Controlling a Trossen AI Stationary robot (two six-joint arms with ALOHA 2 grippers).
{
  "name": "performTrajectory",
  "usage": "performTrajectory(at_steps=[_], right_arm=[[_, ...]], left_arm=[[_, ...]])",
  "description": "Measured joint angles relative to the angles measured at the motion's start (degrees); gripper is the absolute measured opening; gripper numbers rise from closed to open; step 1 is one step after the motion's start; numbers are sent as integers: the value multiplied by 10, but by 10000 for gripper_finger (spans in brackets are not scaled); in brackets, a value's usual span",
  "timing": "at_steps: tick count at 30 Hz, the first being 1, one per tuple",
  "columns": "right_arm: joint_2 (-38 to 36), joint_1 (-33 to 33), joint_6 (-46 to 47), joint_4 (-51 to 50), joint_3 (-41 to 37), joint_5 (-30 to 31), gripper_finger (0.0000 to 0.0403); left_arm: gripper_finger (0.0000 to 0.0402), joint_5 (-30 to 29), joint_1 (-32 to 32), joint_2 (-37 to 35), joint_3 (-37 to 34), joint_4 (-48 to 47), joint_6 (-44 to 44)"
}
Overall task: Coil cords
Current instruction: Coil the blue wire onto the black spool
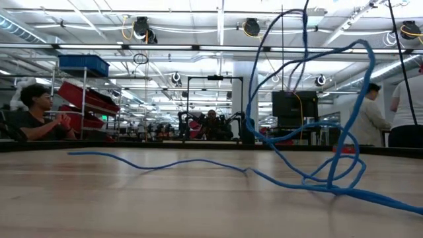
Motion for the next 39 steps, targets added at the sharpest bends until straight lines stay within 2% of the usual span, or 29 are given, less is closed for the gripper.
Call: performTrajectory(at_steps=[8, 13, 18, 22, 27, 39], right_arm=[[-21, 1, 71, -91, 0, 3, 63], [-23, -18, 94, -162, 0, -22, 84], [-23, -65, 91, -166, 0, -106, 95], [-15, -88, 102, -165, 0, -145, 96], [-2, -90, 113, -152, 0, -164, 96], [8, -104, 106, -125, 0, -156, 96]], left_arm=[[2, 0, 3, -49, 0, -136, -58], [2, 52, 18, -70, 0, -215, -112], [1, 135, 36, -71, 0, -225, -116], [1, 146, 46, -71, 0, -241, -128], [1, 146, 48, -70, 0, -261, -141], [1, 155, 49, -70, 0, -260, -142]])
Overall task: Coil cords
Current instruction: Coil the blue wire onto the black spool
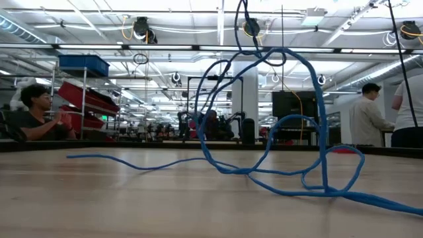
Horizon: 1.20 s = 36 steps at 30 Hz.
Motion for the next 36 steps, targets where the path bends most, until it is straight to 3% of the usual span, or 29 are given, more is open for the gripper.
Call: performTrajectory(at_steps=[11, 18, 23, 30, 36], right_arm=[[10, -17, -7, 3, 0, -7, 154], [11, -19, -25, 12, 0, -18, 156], [11, -18, -51, 49, 0, -48, 117], [11, -18, -69, 63, 0, -49, 11], [11, -18, -73, 71, 0, -47, 3]], left_arm=[[1, 2, -7, 0, 0, 13, 12], [1, 2, -17, 0, 0, 40, 29], [1, 2, -17, 0, 0, 48, 32], [3, 2, -17, 0, 0, 45, 32], [33, 3, -17, 0, 0, 46, 28]])
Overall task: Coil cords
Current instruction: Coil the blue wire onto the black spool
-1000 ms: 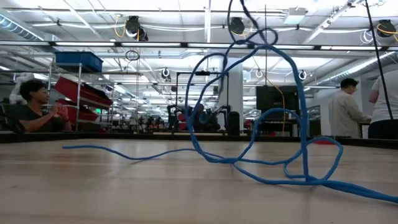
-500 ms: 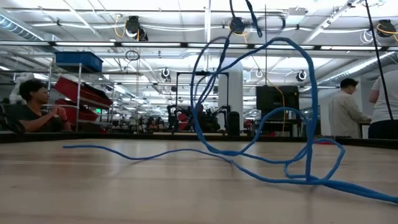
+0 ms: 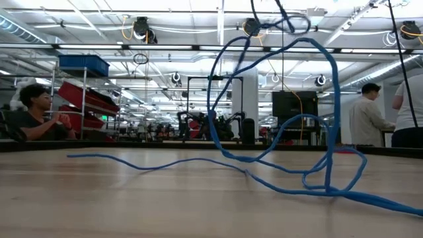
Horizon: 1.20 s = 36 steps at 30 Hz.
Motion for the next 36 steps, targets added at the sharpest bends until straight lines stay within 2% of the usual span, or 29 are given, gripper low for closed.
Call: performTrajectory(at_steps=[7, 13, 17, 26, 33, 36], right_arm=[[0, 0, -2, 2, 0, 11, 1], [-6, 0, -4, 2, 0, 45, 0], [-13, 1, -4, 1, 0, 47, 0], [-50, 4, -3, -4, 0, 61, 0], [-74, 4, -29, -3, 0, 60, 0], [-85, 4, -40, -3, 0, 61, 0]], left_arm=[[82, -16, -15, 0, 0, 2, 0], [115, -114, -36, 0, 0, 2, 0], [127, -159, -47, 0, 0, 1, 3], [130, -217, -55, 0, 0, 7, -2], [131, -209, -53, 9, 0, 10, -49], [131, -178, -52, 30, 0, 9, -60]])
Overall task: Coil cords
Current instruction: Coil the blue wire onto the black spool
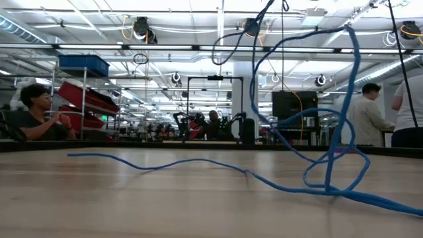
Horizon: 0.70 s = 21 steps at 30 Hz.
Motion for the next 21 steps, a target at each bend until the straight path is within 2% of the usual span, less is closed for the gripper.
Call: performTrajectory(at_steps=[4, 9, 10, 15, 21], right_arm=[[-13, 0, -10, 1, 0, 0, 0], [-23, 0, -13, 0, 0, 4, 0], [-25, 0, -15, 0, 0, 7, 0], [-29, 13, -33, -3, 0, 67, 0], [-29, 28, -50, -2, 0, 90, 0]], left_arm=[[131, 23, 14, 34, 0, 4, 3], [131, -28, 62, 64, 0, 6, -37], [131, -24, 71, 69, 0, 6, -51], [131, 74, 97, 95, 0, 14, -92], [131, 62, 109, 109, 0, 69, -91]])
